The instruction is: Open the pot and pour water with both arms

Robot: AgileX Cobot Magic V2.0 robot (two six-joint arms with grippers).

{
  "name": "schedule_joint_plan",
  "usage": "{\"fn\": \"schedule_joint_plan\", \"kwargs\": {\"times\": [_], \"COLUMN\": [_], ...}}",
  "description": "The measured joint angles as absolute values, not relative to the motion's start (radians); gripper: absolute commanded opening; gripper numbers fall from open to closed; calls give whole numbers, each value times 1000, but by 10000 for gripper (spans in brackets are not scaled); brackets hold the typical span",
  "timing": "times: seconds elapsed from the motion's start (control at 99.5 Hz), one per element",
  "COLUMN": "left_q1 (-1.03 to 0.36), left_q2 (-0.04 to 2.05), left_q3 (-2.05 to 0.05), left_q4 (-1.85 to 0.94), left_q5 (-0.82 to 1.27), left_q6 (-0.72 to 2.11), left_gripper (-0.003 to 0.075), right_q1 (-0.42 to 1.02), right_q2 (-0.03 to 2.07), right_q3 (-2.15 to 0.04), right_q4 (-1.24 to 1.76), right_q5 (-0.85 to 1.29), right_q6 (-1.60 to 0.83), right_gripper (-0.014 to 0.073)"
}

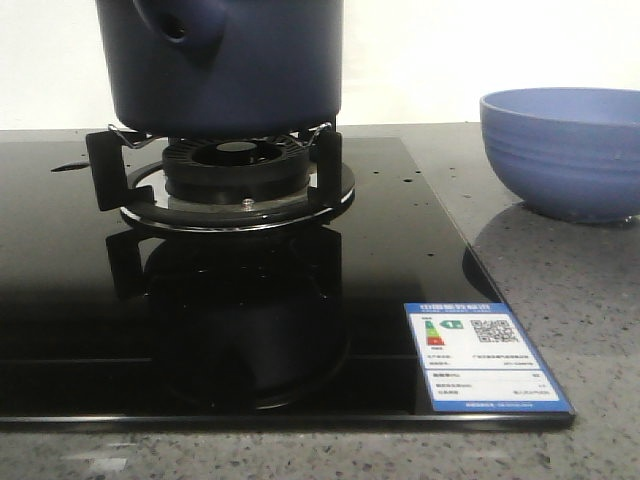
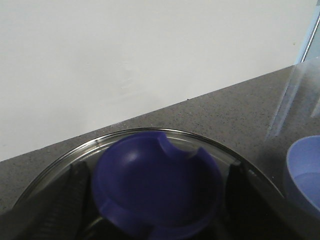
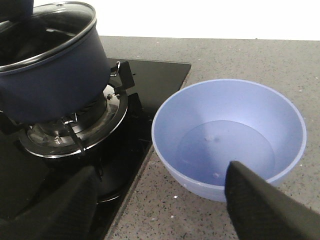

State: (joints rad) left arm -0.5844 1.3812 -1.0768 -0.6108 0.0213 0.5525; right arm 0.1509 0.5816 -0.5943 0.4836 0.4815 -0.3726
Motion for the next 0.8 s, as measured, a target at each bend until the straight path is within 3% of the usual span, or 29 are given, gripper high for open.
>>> {"fn": "schedule_joint_plan", "kwargs": {"times": [0.804], "left_q1": [-584], "left_q2": [1403], "left_q3": [-1077], "left_q4": [-603], "left_q5": [-20], "left_q6": [554], "left_gripper": [510], "right_q1": [151], "right_q2": [582], "right_q3": [-594], "right_q4": [484], "right_q5": [481], "right_q6": [-373], "right_gripper": [471]}}
